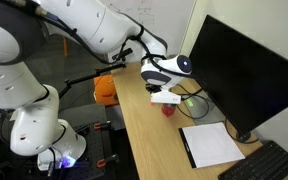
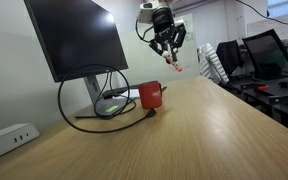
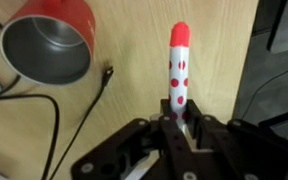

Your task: Pick up the marker and put it in the mug

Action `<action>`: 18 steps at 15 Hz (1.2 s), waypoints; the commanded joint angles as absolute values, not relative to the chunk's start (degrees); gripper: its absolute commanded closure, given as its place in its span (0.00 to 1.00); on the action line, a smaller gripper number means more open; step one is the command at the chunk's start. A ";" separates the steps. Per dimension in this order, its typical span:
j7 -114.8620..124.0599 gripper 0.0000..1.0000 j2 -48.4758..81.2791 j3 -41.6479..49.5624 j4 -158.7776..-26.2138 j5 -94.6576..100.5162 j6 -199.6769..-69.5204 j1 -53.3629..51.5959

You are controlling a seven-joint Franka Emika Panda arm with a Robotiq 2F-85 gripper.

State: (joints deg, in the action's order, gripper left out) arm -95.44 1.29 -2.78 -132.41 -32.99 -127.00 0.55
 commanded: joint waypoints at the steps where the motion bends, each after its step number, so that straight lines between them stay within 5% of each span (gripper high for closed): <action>1: -108.56 0.95 1.83 -1.24 -129.17 -41.07 -120.51 1.35; 7: -118.12 0.95 10.31 0.50 -119.58 -47.25 -108.58 3.16; 18: -120.17 0.95 25.85 -0.57 -100.52 -46.44 -105.17 10.98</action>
